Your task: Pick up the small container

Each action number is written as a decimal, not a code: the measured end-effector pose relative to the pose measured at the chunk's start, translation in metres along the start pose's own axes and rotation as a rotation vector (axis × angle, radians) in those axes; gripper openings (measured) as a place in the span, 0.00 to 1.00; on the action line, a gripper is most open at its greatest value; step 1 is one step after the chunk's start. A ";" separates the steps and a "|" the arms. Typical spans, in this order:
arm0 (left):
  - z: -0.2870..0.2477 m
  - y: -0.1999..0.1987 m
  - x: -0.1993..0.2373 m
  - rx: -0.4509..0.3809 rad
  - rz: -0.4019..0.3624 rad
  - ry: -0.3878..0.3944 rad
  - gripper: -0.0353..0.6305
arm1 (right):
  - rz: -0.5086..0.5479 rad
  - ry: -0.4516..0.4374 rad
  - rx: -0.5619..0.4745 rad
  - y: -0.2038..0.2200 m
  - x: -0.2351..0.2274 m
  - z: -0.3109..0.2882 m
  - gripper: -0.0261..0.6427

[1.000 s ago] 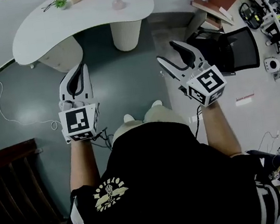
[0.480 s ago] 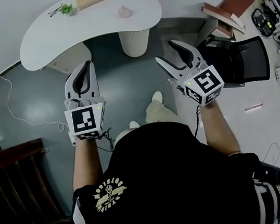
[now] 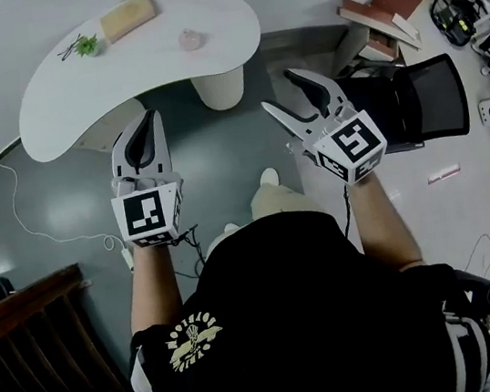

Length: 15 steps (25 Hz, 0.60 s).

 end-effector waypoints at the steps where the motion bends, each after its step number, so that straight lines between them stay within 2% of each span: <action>1: -0.010 -0.002 -0.002 -0.004 0.000 0.001 0.09 | 0.000 -0.002 -0.001 0.001 -0.008 -0.002 0.42; 6: -0.050 -0.020 -0.008 -0.011 -0.003 -0.011 0.09 | 0.001 -0.037 -0.002 -0.001 -0.047 -0.015 0.42; 15: -0.084 -0.035 -0.002 0.011 -0.014 -0.104 0.09 | 0.022 -0.144 -0.023 -0.014 -0.089 -0.043 0.42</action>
Point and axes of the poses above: the fingertips, and each gripper's own axes: z backward along the fingers, x to its left, y out of its underside, the point moved 1 cm from there along z, backward along the fingers, and after that the axes turned 1 degree about z, right-handed, at the moved point
